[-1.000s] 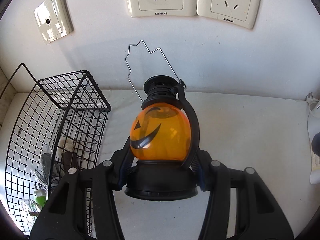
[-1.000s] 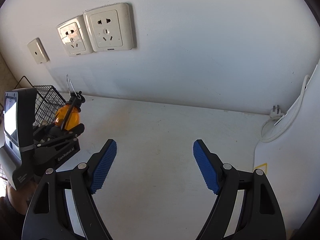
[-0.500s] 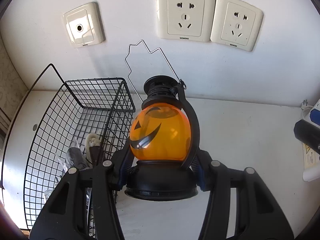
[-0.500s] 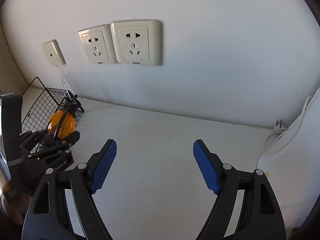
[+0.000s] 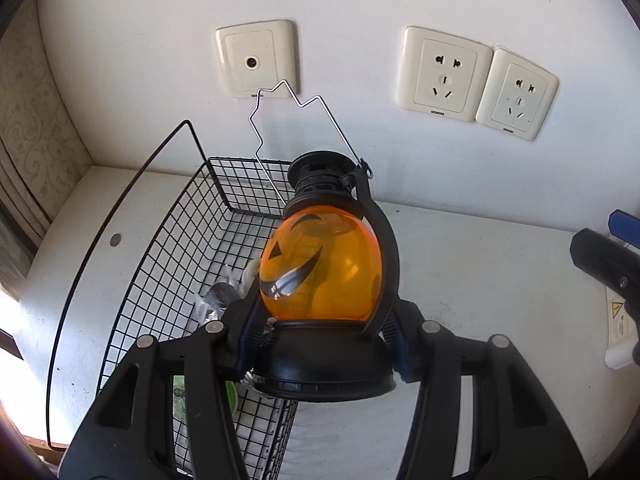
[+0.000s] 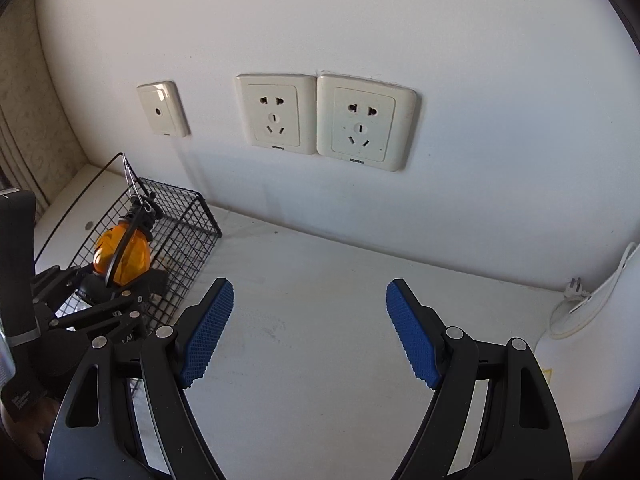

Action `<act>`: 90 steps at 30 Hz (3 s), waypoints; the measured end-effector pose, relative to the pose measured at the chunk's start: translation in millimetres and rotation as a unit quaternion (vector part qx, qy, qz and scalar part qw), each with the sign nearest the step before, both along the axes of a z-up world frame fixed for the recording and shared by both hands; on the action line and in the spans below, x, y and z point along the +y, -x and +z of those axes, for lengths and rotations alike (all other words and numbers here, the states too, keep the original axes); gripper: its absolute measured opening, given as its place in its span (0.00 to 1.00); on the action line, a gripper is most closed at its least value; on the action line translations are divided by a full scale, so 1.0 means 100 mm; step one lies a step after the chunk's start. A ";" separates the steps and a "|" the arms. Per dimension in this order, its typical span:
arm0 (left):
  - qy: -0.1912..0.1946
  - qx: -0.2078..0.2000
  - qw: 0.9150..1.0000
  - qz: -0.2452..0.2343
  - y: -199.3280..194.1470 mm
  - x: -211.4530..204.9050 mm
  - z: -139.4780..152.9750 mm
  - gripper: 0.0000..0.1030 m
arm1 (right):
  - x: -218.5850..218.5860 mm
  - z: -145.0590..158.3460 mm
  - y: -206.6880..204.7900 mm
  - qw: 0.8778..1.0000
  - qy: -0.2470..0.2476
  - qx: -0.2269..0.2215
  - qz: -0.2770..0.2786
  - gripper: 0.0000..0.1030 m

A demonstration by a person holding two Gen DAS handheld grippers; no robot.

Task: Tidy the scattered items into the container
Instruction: 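Lift the orange lantern with the left gripper and carry it over the basket, then lower the lantern into the basket and open the left gripper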

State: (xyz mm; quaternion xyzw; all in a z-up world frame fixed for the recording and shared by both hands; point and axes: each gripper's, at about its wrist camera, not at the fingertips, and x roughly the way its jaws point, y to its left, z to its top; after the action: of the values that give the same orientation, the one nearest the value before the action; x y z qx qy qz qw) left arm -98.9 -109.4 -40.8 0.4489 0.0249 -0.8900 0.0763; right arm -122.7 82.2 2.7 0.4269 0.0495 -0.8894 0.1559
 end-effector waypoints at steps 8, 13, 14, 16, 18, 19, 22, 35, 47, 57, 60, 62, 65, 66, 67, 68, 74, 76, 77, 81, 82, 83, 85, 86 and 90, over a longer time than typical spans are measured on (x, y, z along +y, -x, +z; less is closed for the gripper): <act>0.002 0.004 0.999 0.036 -0.22 -0.34 0.10 0.46 | -0.40 0.10 -0.05 0.999 0.005 0.006 0.042 0.77; 0.001 0.001 0.998 0.063 -0.39 -0.52 0.14 0.46 | -0.64 0.15 -0.10 0.997 0.007 0.009 0.070 0.77; 0.001 0.000 0.998 0.068 -0.42 -0.56 0.13 0.46 | -0.68 0.15 -0.11 0.997 0.007 0.009 0.076 0.77; 0.001 -0.003 0.997 0.078 -0.50 -0.63 0.12 0.46 | -0.77 0.17 -0.14 0.996 0.007 0.010 0.086 0.77; 0.001 -0.007 0.996 0.086 -0.57 -0.69 0.10 0.46 | -0.84 0.18 -0.17 0.995 0.007 0.010 0.094 0.77; 0.002 -0.008 0.996 0.090 -0.61 -0.72 0.09 0.46 | -0.87 0.18 -0.18 0.995 0.008 0.010 0.098 0.77; 0.002 -0.015 0.995 0.098 -0.69 -0.79 0.05 0.46 | -0.95 0.16 -0.19 0.994 0.008 0.009 0.107 0.77; -0.002 -0.024 0.994 0.105 -0.91 -0.94 -0.06 0.46 | -1.27 0.09 -0.33 0.990 0.007 0.000 0.141 0.77; 0.004 -0.046 0.996 0.080 -0.93 -0.84 -0.25 0.47 | -1.34 0.02 -0.38 0.989 0.004 -0.008 0.145 0.77; 0.012 -0.057 0.995 0.087 -0.92 -0.83 -0.33 0.47 | -1.29 -0.04 -0.40 0.990 0.006 -0.015 0.139 0.77; 0.010 -0.063 0.993 0.096 -0.91 -0.86 -0.35 0.49 | -1.28 -0.05 -0.41 0.990 0.005 -0.015 0.139 0.77; 0.009 -0.062 0.993 0.097 -0.91 -0.86 -0.34 0.58 | -1.27 -0.05 -0.42 0.990 0.006 -0.016 0.140 0.77; 0.011 -0.058 0.994 0.096 -0.91 -0.86 -0.31 0.65 | -1.24 -0.04 -0.42 0.990 0.007 -0.016 0.139 0.77; 0.012 -0.056 0.994 0.096 -0.91 -0.85 -0.30 0.66 | -1.24 -0.03 -0.42 0.990 0.008 -0.015 0.139 0.77; 0.013 -0.055 0.994 0.096 -0.91 -0.85 -0.28 0.67 | -1.23 -0.03 -0.42 0.990 0.008 -0.015 0.139 0.77; 0.013 -0.053 0.994 0.095 -0.91 -0.84 -0.27 0.67 | -1.23 -0.02 -0.42 0.990 0.007 -0.015 0.139 0.77; 0.009 -0.043 0.994 0.099 -0.94 -0.82 -0.16 0.69 | -1.21 0.01 -0.46 0.989 0.011 -0.012 0.144 0.77; 0.006 -0.039 0.994 0.104 -0.97 -0.83 -0.12 0.69 | -1.21 0.02 -0.48 0.989 0.011 -0.012 0.147 0.77; 0.005 -0.038 0.994 0.106 -0.98 -0.84 -0.11 0.69 | -1.21 0.02 -0.49 0.989 0.011 -0.011 0.149 0.77; 0.003 -0.034 0.993 0.117 -1.05 -0.88 -0.06 0.69 | -1.21 0.04 -0.53 0.988 0.012 -0.010 0.154 0.77; 0.002 -0.033 0.992 0.120 -1.07 -0.88 -0.05 0.69 | -1.22 0.05 -0.55 0.988 0.011 -0.010 0.155 0.77; 0.003 -0.033 0.992 0.122 -1.08 -0.89 -0.05 0.69 | -1.23 0.05 -0.56 0.988 0.011 -0.009 0.156 0.77; 0.004 -0.032 0.992 0.126 -1.12 -0.90 -0.03 0.69 | -1.23 0.07 -0.58 0.987 0.012 -0.008 0.159 0.77; 0.003 -0.032 0.991 0.128 -1.13 -0.90 -0.02 0.69 | -1.24 0.07 -0.59 0.987 0.013 -0.007 0.161 0.77; 0.003 -0.028 0.990 0.136 -1.21 -0.93 0.02 0.69 | -1.26 0.10 -0.65 0.986 0.012 -0.003 0.168 0.78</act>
State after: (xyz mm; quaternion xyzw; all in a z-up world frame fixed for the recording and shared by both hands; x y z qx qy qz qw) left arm 21.9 -202.5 -39.3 0.4661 0.0809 -0.8584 0.1983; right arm -57.4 -43.8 13.1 0.4136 0.1093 -0.8494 0.3090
